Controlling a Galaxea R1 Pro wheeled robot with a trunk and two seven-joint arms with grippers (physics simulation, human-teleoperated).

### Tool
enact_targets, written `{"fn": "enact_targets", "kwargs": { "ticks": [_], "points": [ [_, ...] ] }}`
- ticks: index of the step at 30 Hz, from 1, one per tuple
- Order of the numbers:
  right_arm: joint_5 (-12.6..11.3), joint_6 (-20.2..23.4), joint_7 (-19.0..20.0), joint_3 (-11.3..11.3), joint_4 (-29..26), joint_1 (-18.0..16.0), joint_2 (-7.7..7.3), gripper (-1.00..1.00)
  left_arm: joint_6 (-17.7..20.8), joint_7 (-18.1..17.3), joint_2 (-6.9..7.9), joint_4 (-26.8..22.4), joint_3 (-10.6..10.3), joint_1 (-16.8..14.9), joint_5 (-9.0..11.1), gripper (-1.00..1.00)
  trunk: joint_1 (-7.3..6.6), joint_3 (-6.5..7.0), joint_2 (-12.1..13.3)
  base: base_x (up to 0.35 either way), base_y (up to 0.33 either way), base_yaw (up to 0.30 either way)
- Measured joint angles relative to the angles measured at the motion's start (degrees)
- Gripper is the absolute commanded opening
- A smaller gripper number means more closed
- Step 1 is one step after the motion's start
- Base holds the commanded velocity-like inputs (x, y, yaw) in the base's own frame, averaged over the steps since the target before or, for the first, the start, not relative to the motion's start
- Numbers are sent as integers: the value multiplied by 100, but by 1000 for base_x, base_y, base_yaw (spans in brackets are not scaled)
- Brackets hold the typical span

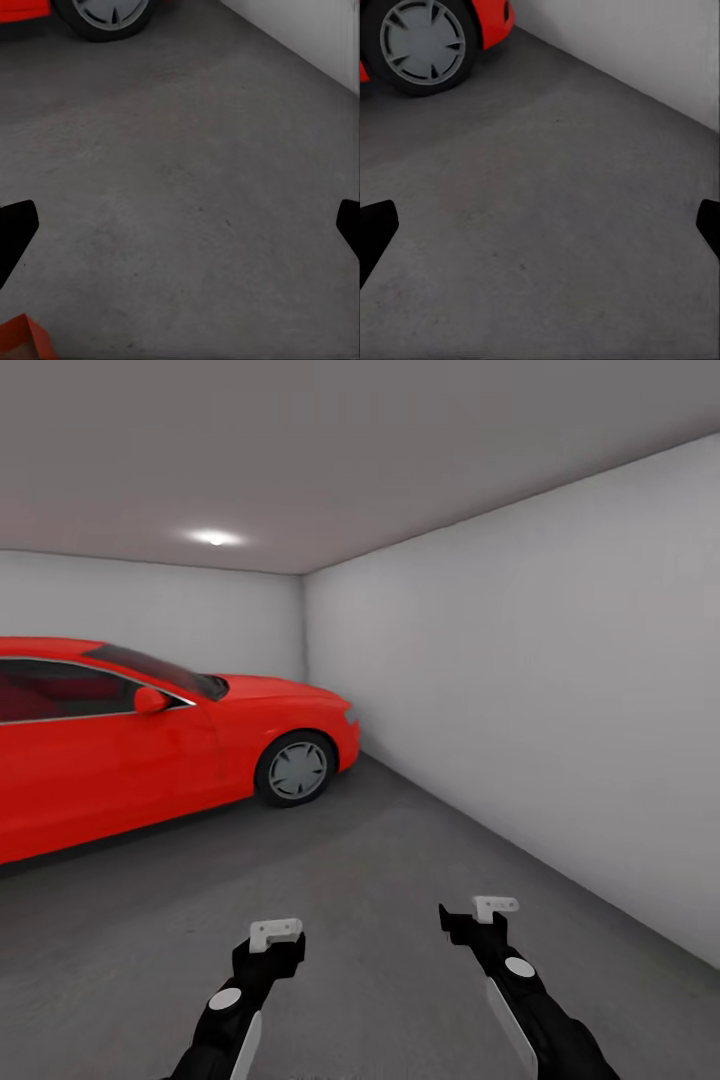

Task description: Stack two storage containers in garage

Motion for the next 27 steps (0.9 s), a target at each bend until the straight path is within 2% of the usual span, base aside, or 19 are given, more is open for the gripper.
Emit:
{"fn": "enact_targets", "kwargs": {
  "ticks": [6, 27],
  "points": [
    [-1, 0, 0, -2, 0, 0, 0, 100, -8, -3, 0, -2, -1, -1, 2, 100, -2, 0, -1, -177, -148, -300],
    [-9, 2, 0, 3, 1, 0, -1, 100, -7, -2, 0, -2, -1, -3, 2, 100, -3, 0, -1, -6, -5, -300]
  ]
}}
